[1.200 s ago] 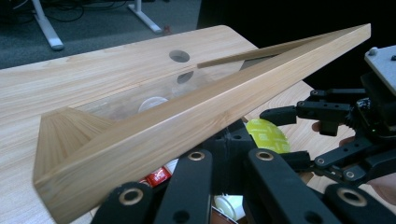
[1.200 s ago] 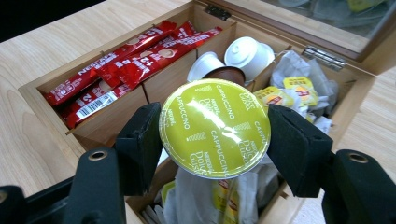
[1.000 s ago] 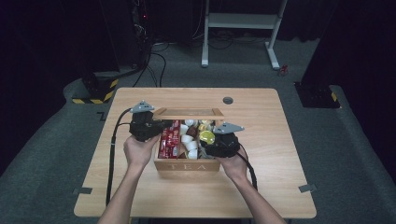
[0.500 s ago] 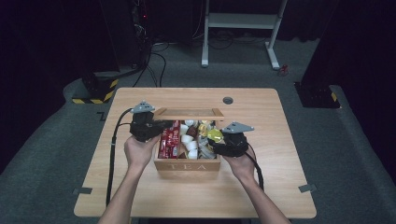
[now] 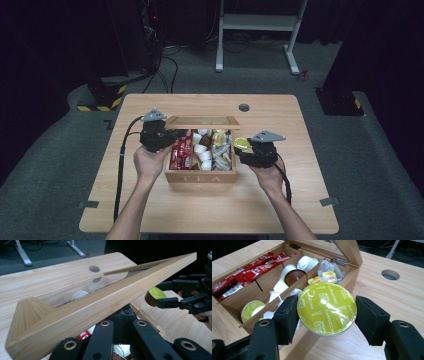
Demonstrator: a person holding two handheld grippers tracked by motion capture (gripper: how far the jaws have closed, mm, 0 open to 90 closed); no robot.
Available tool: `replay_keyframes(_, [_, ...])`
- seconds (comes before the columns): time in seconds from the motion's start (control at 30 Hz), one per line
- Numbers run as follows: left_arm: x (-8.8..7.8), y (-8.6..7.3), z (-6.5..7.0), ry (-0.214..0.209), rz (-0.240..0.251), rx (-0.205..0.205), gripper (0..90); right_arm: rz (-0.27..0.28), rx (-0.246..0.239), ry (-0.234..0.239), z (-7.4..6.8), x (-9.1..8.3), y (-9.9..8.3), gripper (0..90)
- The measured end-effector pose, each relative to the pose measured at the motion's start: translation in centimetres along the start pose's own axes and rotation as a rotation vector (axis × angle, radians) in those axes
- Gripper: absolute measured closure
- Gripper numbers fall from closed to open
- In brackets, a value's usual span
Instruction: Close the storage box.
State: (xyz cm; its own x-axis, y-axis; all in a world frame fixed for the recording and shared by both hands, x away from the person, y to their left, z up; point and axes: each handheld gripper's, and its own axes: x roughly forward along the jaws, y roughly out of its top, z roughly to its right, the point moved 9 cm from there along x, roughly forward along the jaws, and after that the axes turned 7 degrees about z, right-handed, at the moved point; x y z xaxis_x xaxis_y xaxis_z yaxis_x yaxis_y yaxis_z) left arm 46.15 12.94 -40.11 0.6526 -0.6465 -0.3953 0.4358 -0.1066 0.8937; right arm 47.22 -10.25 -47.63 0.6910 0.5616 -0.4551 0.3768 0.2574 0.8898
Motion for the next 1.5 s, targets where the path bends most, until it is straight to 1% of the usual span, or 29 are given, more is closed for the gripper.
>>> replay_keyframes(0.1, [0.0,0.0,0.1,-0.003,0.0,-0.002,90.0,-0.002,0.003,-0.012,0.6,-0.3,-0.3,38.0])
replay_keyframes(0.13, [0.0,0.0,0.1,-0.004,-0.001,-0.002,90.0,-0.005,0.008,-0.021,1.1,-0.4,-0.5,38.0])
replay_keyframes(0.2, [0.0,0.0,0.1,-0.004,-0.001,-0.003,90.0,-0.008,0.012,-0.024,1.2,-0.4,-0.5,38.0])
replay_keyframes(0.23, [0.0,0.0,0.1,-0.004,-0.001,-0.002,90.0,-0.011,0.012,-0.034,1.7,-0.5,-0.8,38.0])
replay_keyframes(0.27, [0.0,0.0,0.1,-0.004,-0.001,-0.003,90.0,-0.011,0.012,-0.034,1.7,-0.5,-0.8,38.0])
replay_keyframes(0.37, [0.0,0.0,0.1,-0.004,-0.001,-0.003,90.0,-0.022,0.016,-0.047,2.4,-0.5,-1.2,38.0])
replay_keyframes(0.4, [0.0,0.0,0.1,-0.004,-0.001,-0.003,90.0,-0.027,0.025,-0.053,2.7,-0.6,-1.5,38.0])
replay_keyframes(0.47, [0.0,0.0,0.1,-0.004,-0.001,-0.003,90.0,-0.031,0.029,-0.057,2.9,-0.6,-1.6,38.0])
replay_keyframes(0.5, [0.0,0.0,0.1,-0.004,-0.001,-0.004,90.0,-0.033,0.03,-0.065,3.3,-0.7,-1.9,38.0])
replay_keyframes(0.53, [0.0,0.0,0.1,-0.004,-0.001,-0.005,90.0,-0.036,0.037,-0.068,3.4,-0.7,-2.0,38.0])
replay_keyframes(0.67, [0.1,-0.1,0.1,-0.005,-0.001,-0.003,90.0,-0.043,0.039,-0.08,4.0,-0.7,-2.5,38.0])
replay_keyframes(0.77, [0.1,-0.1,0.1,-0.005,-0.002,-0.003,90.0,-0.057,0.058,-0.099,4.6,-0.7,-3.1,38.0])
replay_keyframes(0.8, [0.1,-0.1,0.2,-0.005,-0.003,-0.003,90.0,-0.059,0.053,-0.102,4.8,-0.6,-3.2,38.0])
replay_keyframes(0.87, [0.0,-0.1,0.1,-0.004,-0.003,0.001,90.0,-0.066,0.063,-0.11,5.0,-0.5,-3.5,38.0])
replay_keyframes(1.03, [0.1,-0.1,0.2,-0.007,-0.002,-0.003,90.0,-0.08,0.069,-0.122,5.6,-0.2,-4.3,38.0])
replay_keyframes(1.17, [0.1,-0.1,0.2,-0.006,-0.004,0.0,90.0,-0.102,0.08,-0.133,6.0,0.2,-5.0,37.9])
replay_keyframes(1.23, [0.1,-0.1,0.2,-0.008,-0.002,-0.004,90.0,-0.107,0.075,-0.137,6.2,0.4,-5.2,37.9])
replay_keyframes(1.33, [0.1,-0.1,0.2,-0.008,-0.002,-0.005,90.0,-0.118,0.083,-0.143,6.3,0.7,-5.7,37.9])
replay_keyframes(1.37, [0.1,-0.1,0.2,-0.009,-0.003,-0.004,90.0,-0.13,0.079,-0.146,6.4,0.9,-5.9,37.9])
replay_keyframes(1.5, [0.1,-0.2,0.2,-0.008,-0.007,0.0,90.0,-0.137,0.073,-0.151,6.4,1.3,-6.1,37.9])
